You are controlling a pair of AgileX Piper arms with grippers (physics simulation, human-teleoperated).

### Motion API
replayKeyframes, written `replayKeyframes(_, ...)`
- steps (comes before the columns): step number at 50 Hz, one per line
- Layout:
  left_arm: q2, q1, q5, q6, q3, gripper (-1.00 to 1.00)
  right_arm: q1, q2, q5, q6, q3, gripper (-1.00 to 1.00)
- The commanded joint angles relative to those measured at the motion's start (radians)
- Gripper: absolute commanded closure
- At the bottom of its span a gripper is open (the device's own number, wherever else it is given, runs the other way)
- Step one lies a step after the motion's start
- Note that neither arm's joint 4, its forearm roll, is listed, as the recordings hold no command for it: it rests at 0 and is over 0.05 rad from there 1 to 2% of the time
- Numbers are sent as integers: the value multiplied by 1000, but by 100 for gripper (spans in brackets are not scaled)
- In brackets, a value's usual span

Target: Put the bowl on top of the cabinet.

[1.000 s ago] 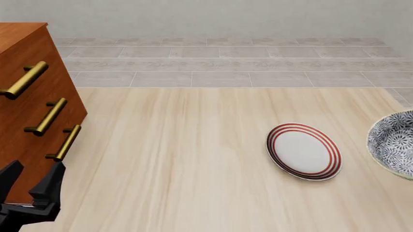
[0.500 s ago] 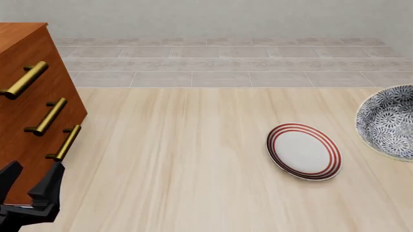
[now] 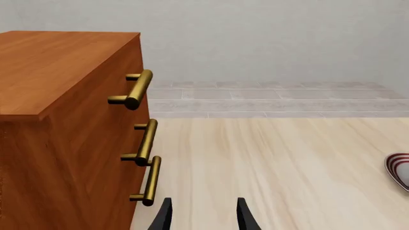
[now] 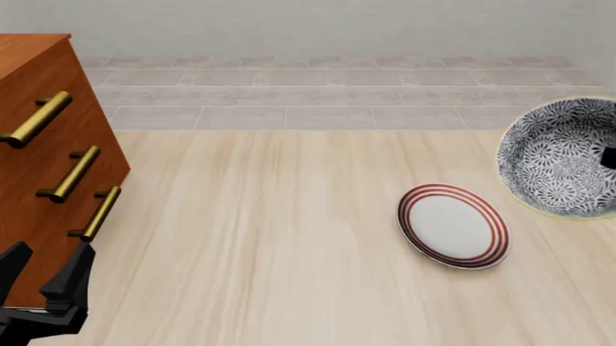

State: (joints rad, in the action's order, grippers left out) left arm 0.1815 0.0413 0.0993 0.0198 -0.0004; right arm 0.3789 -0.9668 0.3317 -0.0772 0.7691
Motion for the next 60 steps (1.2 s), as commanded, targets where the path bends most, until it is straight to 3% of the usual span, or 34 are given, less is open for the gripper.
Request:
replayKeyframes(1, -5, 2, -5, 0, 0, -100, -83, -11, 2, 0, 32, 100)
replayKeyframes(12, 10, 6, 8, 1, 0, -100, -193, -65, -18, 3, 68, 100)
replayKeyframes(60, 4, 4, 12, 5, 0, -100, -510, -204, -99, 61, 165, 100)
